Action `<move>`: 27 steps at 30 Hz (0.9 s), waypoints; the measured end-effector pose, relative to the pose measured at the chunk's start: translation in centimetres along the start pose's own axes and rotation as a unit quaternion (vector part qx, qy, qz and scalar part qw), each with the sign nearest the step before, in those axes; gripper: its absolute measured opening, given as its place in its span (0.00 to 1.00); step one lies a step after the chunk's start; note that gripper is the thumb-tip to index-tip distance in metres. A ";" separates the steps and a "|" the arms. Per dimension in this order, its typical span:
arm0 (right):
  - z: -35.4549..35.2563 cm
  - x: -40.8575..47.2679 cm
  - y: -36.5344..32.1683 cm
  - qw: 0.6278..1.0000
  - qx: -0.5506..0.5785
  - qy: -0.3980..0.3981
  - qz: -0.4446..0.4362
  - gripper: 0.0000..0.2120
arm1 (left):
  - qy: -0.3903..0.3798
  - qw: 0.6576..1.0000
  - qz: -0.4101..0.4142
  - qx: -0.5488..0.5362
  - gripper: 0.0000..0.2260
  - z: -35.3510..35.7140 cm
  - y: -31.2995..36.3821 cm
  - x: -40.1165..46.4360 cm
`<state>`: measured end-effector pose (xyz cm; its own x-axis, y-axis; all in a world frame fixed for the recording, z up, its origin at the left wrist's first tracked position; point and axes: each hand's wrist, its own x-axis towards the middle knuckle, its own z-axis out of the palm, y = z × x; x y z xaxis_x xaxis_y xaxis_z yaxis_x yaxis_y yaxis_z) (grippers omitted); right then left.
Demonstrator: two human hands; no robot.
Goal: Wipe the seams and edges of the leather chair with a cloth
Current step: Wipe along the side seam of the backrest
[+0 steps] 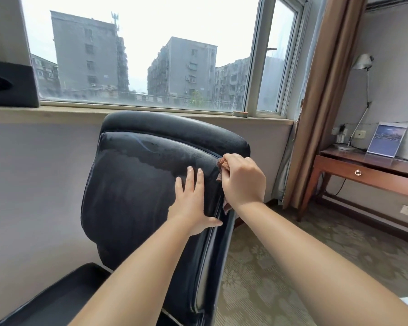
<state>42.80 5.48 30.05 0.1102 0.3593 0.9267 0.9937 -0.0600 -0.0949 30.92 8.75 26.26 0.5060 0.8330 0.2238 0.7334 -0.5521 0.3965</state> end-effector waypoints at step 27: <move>1.5 3.0 -0.9 0.990 -0.059 -0.126 -0.029 0.08 | -0.018 0.991 0.073 0.108 0.60 0.5 -3.6 0.8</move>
<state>42.23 8.04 32.40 0.0698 0.5848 0.8082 0.9906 -0.1362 0.0130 28.94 11.42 24.57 0.6269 0.7439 0.2314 0.7291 -0.6649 0.1623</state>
